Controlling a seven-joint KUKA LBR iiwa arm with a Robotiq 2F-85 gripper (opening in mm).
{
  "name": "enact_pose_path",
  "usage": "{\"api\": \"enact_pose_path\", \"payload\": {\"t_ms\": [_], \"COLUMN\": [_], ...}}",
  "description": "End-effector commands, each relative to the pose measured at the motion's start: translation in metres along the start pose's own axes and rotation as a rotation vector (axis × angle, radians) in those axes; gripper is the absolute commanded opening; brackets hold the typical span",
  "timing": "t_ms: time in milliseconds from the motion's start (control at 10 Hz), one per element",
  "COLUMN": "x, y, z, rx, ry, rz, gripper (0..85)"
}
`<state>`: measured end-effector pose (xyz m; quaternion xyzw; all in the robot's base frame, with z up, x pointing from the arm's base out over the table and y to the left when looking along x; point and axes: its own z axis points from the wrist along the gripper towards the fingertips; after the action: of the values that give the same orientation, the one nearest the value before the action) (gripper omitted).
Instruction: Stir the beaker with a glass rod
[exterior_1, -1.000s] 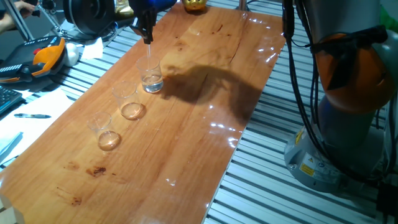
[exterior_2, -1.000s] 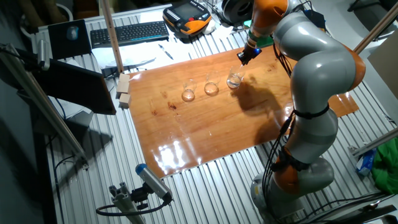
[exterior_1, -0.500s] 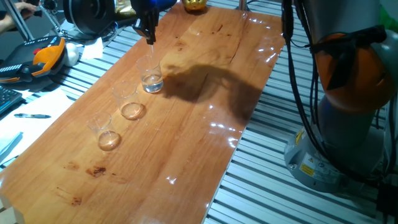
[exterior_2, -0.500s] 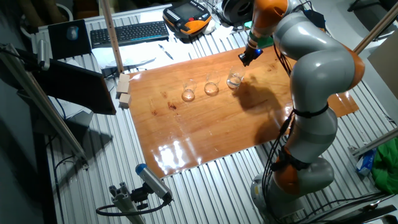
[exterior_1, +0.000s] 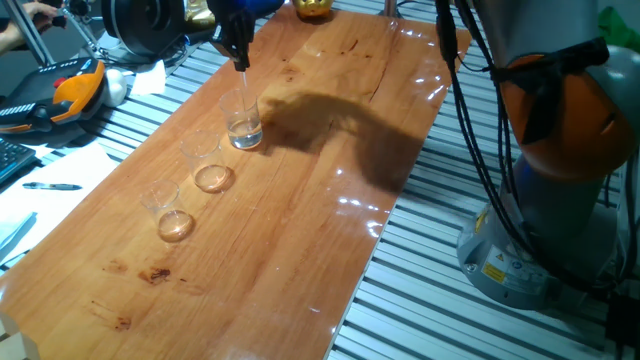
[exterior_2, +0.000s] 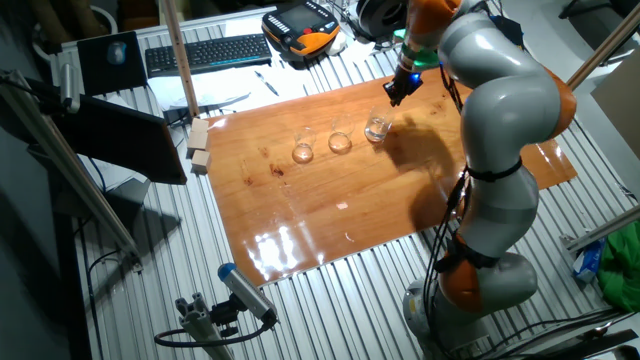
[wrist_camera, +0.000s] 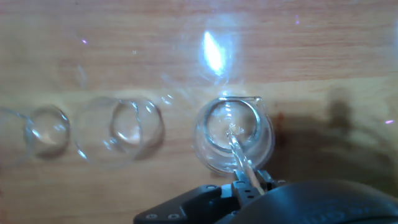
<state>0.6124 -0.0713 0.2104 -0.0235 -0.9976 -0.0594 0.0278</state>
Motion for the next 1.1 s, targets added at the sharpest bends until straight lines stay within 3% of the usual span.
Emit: {"api": "enact_pose_path", "payload": {"t_ms": [0,200,300,400,800,900,1000], "x": [-0.0013,-0.0039,-0.0051,-0.0058,-0.0045,-0.0036,-0.0034], "y": [0.0008,0.0006,0.0002,-0.0006,-0.0018,-0.0019,-0.0014], "z": [0.0007,0.0009,-0.0002,-0.0020,-0.0075,-0.0087,-0.0080], "rx": [-0.022,-0.022,0.005,0.052,0.167,0.166,0.128], "ry": [-0.034,-0.128,-0.175,-0.178,-0.011,0.018,0.049], "rz": [0.034,0.055,0.037,-0.012,-0.189,-0.193,-0.154], "gripper": [0.0,0.0,0.0,0.0,0.0,0.0,0.0]}}
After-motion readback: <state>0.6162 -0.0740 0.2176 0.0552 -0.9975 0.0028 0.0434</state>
